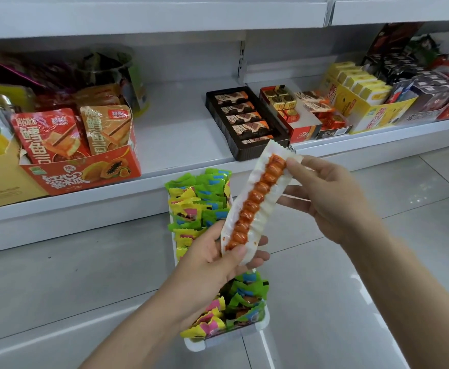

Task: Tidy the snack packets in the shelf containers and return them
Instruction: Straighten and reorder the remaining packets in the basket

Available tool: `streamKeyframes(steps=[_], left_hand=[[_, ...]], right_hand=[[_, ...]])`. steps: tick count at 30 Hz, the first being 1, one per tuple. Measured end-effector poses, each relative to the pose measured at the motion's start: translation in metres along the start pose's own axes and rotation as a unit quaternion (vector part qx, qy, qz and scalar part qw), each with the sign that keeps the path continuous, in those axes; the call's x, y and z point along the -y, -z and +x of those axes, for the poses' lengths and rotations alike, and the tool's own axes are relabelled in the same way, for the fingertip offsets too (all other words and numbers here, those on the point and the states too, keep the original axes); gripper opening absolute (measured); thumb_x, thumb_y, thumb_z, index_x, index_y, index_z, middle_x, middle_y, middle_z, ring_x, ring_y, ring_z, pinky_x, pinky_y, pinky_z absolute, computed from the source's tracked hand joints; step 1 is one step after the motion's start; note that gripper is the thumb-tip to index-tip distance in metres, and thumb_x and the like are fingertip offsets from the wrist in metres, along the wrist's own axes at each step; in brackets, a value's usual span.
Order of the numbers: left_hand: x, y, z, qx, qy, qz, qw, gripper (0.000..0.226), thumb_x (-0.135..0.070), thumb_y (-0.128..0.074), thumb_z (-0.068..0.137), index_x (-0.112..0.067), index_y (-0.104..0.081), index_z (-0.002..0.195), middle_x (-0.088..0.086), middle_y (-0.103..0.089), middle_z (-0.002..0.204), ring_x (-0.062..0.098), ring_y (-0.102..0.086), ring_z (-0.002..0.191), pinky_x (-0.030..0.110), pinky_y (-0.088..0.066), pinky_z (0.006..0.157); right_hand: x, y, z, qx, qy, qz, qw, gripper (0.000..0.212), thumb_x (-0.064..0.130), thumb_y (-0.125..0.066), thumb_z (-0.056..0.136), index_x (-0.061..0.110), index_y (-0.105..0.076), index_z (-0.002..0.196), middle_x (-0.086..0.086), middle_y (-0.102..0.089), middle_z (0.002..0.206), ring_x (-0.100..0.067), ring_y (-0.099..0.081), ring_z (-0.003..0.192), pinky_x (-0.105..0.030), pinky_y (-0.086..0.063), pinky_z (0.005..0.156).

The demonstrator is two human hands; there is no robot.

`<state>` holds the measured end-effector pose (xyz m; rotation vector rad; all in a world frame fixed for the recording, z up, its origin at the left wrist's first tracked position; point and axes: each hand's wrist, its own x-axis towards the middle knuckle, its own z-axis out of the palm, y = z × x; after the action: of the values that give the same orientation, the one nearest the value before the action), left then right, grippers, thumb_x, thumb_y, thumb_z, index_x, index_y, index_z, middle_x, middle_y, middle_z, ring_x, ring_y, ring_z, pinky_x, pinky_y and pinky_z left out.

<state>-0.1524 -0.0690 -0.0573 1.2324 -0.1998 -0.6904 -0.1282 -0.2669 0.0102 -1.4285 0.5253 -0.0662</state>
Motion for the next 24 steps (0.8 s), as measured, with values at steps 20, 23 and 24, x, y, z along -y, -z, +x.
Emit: streamKeyframes(steps=[20, 23, 24], left_hand=[[-0.006, 0.009, -0.002, 0.078, 0.119, -0.365, 0.92, 0.049, -0.042, -0.055, 0.093, -0.012, -0.063, 0.13, 0.02, -0.053, 0.144, 0.025, -0.067, 0.099, 0.033, -0.058, 0.084], [-0.008, 0.009, 0.001, 0.002, 0.078, -0.332, 0.94, 0.043, -0.041, -0.063, 0.092, -0.011, -0.07, 0.121, 0.018, -0.062, 0.134, 0.02, -0.067, 0.09, 0.028, -0.058, 0.079], [-0.008, 0.01, 0.002, -0.036, 0.055, -0.295, 0.953, 0.035, -0.033, -0.067, 0.09, -0.011, -0.073, 0.116, 0.014, -0.067, 0.127, 0.018, -0.067, 0.088, 0.026, -0.058, 0.077]], right_hand=[[-0.018, 0.02, 0.008, -0.006, -0.077, 0.091, 0.993, 0.021, 0.026, -0.061, 0.097, 0.009, -0.074, 0.1, -0.008, -0.077, 0.095, -0.019, -0.075, 0.083, -0.027, -0.061, 0.068], [-0.021, 0.02, 0.009, -0.008, -0.08, 0.107, 0.991, 0.024, 0.031, -0.068, 0.092, 0.009, -0.075, 0.095, -0.008, -0.077, 0.099, -0.015, -0.072, 0.082, -0.025, -0.059, 0.07], [-0.021, 0.02, 0.009, -0.003, -0.083, 0.126, 0.989, 0.028, 0.032, -0.067, 0.091, 0.006, -0.074, 0.097, -0.011, -0.076, 0.104, -0.018, -0.073, 0.085, -0.026, -0.06, 0.071]])
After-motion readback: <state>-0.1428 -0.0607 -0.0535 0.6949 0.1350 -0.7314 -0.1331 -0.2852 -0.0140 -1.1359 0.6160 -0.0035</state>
